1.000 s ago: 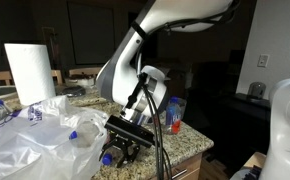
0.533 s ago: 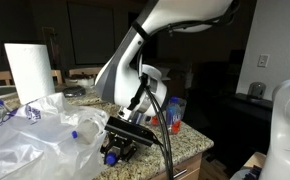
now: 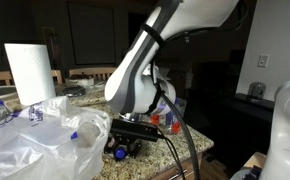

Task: Pick up the bottles from the counter and put them in the plastic

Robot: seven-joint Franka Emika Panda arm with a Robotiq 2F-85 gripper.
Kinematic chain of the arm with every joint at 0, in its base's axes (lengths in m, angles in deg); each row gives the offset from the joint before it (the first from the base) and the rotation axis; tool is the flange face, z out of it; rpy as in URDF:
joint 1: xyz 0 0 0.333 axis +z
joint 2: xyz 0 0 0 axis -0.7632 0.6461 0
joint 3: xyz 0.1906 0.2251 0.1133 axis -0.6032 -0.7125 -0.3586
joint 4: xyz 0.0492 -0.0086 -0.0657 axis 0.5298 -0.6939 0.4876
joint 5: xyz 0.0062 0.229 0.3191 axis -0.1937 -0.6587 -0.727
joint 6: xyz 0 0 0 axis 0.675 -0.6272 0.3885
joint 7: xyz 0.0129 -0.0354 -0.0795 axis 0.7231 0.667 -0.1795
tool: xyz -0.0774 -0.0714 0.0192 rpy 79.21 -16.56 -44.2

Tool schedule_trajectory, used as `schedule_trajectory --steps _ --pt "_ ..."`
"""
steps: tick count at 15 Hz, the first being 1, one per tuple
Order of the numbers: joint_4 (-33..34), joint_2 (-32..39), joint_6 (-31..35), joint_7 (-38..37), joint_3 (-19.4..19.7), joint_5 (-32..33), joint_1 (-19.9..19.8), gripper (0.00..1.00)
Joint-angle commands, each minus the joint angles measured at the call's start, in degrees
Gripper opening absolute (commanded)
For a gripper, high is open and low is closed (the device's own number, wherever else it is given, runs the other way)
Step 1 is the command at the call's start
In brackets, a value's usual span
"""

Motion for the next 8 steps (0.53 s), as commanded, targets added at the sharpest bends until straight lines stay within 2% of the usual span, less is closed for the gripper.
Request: schedule_trajectory --steps 1,5,8 --pt "-4.9 -6.9 -1.9 -10.5 0.3 15.9 -2.4 0.02" --pt "-4.1 -12.9 -8.1 -16.7 -0.3 33.0 -6.6 0.02" --pt "-2.3 -16.1 -13.1 -14.5 -1.0 35.3 -8.1 0.02"
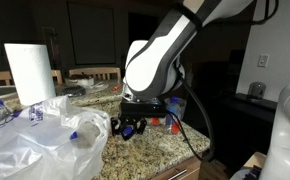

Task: Pick up the bottles from the counter and put them in the plastic

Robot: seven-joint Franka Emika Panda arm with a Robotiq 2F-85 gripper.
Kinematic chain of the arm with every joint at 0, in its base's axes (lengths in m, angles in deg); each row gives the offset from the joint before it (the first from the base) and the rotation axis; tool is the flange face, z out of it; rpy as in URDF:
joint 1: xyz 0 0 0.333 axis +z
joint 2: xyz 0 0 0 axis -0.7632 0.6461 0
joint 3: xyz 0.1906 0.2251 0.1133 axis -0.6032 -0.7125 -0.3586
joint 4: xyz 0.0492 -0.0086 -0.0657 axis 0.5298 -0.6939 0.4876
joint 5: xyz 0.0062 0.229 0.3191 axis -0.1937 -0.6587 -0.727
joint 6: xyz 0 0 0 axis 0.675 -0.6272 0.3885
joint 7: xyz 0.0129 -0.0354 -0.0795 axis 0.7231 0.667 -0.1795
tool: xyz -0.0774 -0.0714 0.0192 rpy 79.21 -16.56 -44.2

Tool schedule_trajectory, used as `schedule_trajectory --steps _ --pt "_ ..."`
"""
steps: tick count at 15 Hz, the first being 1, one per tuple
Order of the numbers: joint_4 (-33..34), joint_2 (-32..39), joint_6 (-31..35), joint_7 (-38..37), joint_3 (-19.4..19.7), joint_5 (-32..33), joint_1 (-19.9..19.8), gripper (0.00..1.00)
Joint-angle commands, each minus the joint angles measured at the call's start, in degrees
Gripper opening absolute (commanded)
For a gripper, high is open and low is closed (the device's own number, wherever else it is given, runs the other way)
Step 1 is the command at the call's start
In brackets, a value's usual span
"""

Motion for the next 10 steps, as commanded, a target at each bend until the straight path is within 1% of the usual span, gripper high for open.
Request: schedule_trajectory --steps 1,5,10 --pt "0.7 -5.3 -6.2 1.1 -1.4 2.0 -2.0 0.02" --pt "1.6 -7.2 -9.5 4.2 -0.9 -0.5 -1.7 0.02" --pt "3.1 -7.8 -12.4 6.5 0.4 -1.1 -2.7 0.02"
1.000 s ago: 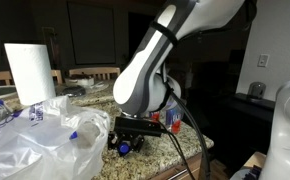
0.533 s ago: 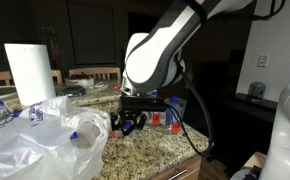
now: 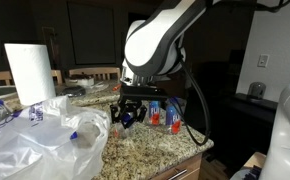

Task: Pick up the bottles from the counter and put them in the plastic

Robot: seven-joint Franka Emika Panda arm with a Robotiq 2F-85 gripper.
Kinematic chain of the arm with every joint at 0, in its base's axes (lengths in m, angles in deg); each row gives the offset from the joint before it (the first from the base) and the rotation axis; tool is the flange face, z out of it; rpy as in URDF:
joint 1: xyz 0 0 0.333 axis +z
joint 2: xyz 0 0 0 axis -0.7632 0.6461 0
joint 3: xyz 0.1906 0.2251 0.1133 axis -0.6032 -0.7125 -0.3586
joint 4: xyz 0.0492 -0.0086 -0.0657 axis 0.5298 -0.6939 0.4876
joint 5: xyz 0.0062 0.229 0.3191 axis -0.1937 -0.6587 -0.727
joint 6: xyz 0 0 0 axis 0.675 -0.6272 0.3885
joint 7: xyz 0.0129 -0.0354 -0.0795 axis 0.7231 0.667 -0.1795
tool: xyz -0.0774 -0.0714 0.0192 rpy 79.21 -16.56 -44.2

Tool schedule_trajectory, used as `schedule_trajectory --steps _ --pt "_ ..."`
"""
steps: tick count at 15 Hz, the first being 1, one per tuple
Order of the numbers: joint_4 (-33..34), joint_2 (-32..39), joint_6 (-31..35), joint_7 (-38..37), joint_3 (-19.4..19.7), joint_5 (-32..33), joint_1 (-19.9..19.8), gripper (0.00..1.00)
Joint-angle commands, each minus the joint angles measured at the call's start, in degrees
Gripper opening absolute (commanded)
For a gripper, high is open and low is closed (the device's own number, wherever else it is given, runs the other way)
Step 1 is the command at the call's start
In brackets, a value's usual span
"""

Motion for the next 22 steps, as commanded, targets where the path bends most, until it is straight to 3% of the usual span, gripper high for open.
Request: schedule_trajectory --steps 1,11,12,16,17,18,22 --pt "1.0 -1.4 -3.0 4.0 0.7 -1.7 -1.9 0.02" --pt "3.6 -2.4 -2.6 3.6 0.1 -0.1 -4.3 0.02" --pt "3.5 -2.9 -2.7 3.3 0.0 0.1 -4.4 0.24" --pt "2.9 -4.6 -2.4 2.8 -0.2 0.3 -4.9 0.17" --pt "2.8 -4.8 -2.2 2.8 -0.1 0.2 -4.9 0.08" --pt "2.8 -5.0 -2.1 2.8 -0.1 0.2 -5.0 0.05" --pt "2.8 -5.1 -1.8 2.3 -0.4 0.9 -5.8 0.2"
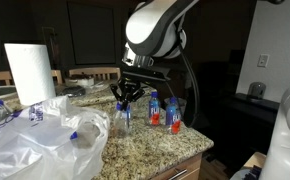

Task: Pick up the bottles from the counter and put them in the plastic

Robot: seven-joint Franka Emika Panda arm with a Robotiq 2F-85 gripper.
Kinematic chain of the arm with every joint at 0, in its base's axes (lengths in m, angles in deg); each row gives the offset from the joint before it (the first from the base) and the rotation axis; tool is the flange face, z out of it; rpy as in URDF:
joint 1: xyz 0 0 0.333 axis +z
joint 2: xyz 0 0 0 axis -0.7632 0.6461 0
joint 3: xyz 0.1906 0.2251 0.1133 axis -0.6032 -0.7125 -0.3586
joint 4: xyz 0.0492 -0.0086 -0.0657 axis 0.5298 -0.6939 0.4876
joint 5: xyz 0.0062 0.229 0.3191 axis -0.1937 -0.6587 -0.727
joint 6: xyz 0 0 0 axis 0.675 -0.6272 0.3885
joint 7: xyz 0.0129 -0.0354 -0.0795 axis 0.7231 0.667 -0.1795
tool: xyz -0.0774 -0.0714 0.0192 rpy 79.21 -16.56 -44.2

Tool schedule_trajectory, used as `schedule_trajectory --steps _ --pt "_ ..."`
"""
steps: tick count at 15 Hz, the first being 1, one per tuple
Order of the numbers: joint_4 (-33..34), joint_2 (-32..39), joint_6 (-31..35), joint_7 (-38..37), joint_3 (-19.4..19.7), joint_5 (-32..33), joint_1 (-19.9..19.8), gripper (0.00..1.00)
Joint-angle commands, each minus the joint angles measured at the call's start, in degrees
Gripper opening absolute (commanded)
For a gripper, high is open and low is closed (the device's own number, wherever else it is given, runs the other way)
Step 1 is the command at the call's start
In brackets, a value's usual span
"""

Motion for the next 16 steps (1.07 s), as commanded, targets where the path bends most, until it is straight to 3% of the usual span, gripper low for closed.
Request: schedule_trajectory --steps 1,4,8,10,12,13,16 --pt "-1.1 -1.7 -0.8 0.2 -0.9 1.0 -1.9 0.23" --pt "-1.4 -1.8 0.4 -0.1 -1.0 1.1 -2.4 0.18" --pt "-1.2 -1.2 1.8 -0.5 -1.3 1.5 -3.2 0.0" --pt "-1.1 -1.3 1.9 -0.7 -1.4 1.9 -3.4 0.0" --pt "-1.2 -1.5 2.1 -0.8 -1.6 1.9 -3.6 0.08" --pt "-1.4 -1.9 2.2 -0.9 -1.7 1.8 -3.6 0.27" --pt "-1.7 -3.8 1.9 -1.4 -2.8 3.1 -3.7 0.42"
